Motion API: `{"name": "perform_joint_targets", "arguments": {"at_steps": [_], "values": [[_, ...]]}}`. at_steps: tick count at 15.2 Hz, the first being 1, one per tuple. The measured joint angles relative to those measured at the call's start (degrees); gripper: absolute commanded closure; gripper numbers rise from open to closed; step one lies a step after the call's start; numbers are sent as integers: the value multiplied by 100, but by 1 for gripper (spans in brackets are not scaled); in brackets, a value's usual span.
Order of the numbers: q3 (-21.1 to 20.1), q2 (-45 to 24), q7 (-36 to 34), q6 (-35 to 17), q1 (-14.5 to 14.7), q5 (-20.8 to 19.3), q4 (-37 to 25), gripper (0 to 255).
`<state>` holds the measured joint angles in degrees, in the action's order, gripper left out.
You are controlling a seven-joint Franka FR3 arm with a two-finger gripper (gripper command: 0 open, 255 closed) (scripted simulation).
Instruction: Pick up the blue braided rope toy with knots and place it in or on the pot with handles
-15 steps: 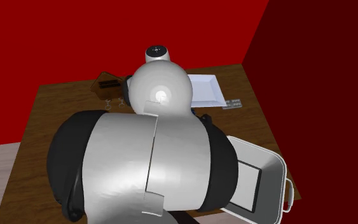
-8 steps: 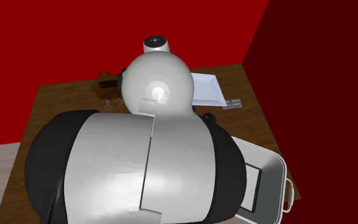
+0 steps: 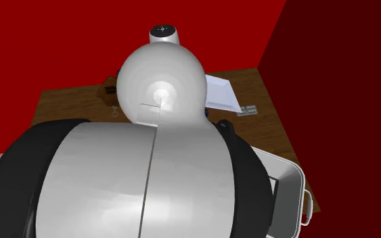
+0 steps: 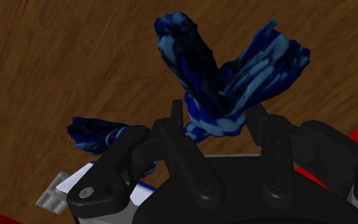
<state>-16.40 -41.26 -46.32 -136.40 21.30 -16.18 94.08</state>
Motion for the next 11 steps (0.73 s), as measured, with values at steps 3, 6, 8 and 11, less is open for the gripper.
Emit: {"name": "perform_joint_targets", "arguments": {"at_steps": [3, 6, 8, 11], "values": [[-42, 139, 36, 152, -30, 49, -13, 255], [-84, 295, 70, 296, -62, 99, -4, 255], [-110, 398, 88, 375, -84, 131, 20, 255], [-146, 512, 122, 557, -101, 180, -51, 255]]}}
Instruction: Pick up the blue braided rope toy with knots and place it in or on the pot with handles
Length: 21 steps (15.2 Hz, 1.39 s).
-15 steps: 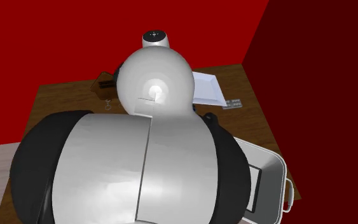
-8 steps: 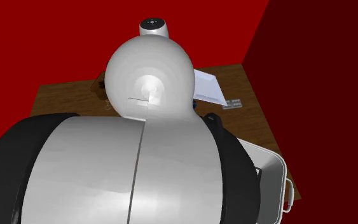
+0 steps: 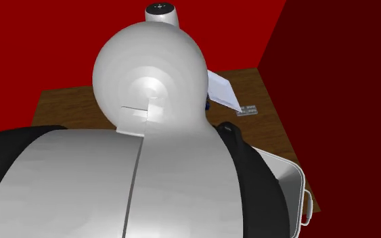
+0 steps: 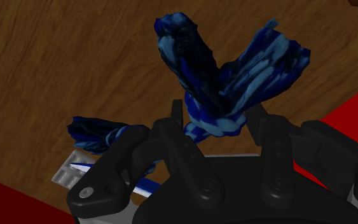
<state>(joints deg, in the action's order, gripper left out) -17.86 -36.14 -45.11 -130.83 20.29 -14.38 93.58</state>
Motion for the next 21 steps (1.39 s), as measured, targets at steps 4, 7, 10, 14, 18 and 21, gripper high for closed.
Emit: {"name": "perform_joint_targets", "arguments": {"at_steps": [4, 7, 10, 14, 18, 21], "values": [[-49, 179, 36, 211, -25, 65, -38, 255], [-83, 384, 103, 260, -109, 125, 111, 255], [-115, 821, 298, 12, -380, 235, 778, 255], [-137, 1474, 725, -373, -835, 450, 1778, 255], [-119, 2004, 1221, -653, -1238, 683, 2547, 255], [-94, 2497, 1677, -829, -1546, 930, 3177, 255]]}}
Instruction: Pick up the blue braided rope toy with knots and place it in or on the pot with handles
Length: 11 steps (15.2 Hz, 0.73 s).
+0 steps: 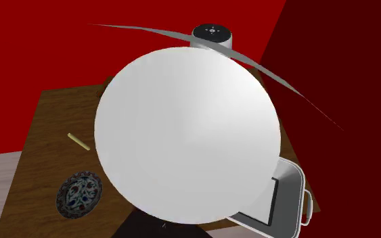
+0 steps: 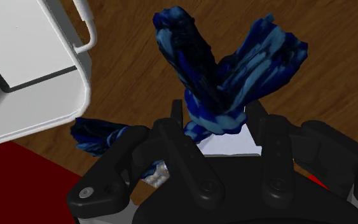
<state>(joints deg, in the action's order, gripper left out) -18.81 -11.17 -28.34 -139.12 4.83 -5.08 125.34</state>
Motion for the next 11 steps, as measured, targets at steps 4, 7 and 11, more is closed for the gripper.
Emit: {"name": "perform_joint_targets", "arguments": {"at_steps": [4, 7, 11], "values": [[113, 474, 620, -192, -338, 278, 635, 255], [240, 821, 1119, -330, -564, 481, 1102, 255], [491, 1207, 1826, -388, -855, 706, 1540, 255]]}}
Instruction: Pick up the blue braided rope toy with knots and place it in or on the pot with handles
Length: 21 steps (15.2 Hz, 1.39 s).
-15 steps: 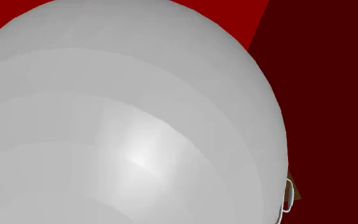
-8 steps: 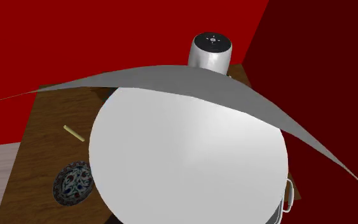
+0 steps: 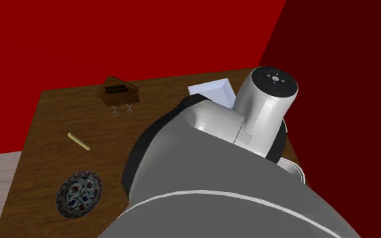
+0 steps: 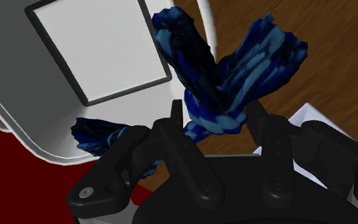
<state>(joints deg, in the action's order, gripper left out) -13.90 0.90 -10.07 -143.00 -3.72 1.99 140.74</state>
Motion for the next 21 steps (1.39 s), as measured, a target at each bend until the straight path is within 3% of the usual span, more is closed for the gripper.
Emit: {"name": "perform_joint_targets", "arguments": {"at_steps": [7, 21], "values": [[568, 515, 1208, -75, -465, 211, 612, 255], [633, -438, 1265, -1191, -526, 75, 786, 255]]}}
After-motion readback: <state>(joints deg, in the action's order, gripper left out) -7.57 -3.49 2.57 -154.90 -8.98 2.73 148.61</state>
